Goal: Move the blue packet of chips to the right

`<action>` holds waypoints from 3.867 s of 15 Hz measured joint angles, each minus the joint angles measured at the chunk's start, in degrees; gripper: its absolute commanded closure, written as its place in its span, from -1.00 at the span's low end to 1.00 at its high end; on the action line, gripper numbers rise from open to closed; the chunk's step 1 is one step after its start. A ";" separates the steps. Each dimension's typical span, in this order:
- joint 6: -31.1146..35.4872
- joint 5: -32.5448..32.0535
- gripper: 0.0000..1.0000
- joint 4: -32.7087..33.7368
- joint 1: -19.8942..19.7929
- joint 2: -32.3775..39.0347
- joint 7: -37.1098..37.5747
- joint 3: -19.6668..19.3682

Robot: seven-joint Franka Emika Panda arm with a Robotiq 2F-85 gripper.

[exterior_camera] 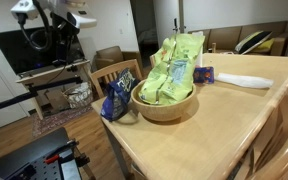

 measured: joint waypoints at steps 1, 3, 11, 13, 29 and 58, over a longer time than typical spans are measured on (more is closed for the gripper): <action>2.19 0.57 -1.00 0.00 -0.05 0.74 0.01 0.20; 6.12 1.86 -1.00 -0.01 -0.16 2.31 0.07 0.30; 19.26 2.97 -1.00 -0.12 -0.35 8.12 0.19 0.61; 23.04 2.69 -1.00 -0.32 -0.34 9.09 0.75 0.96; 28.32 -8.91 -1.00 -0.74 -0.88 16.21 12.25 0.59; 39.22 -11.79 -1.00 -3.31 -0.82 18.12 18.24 0.52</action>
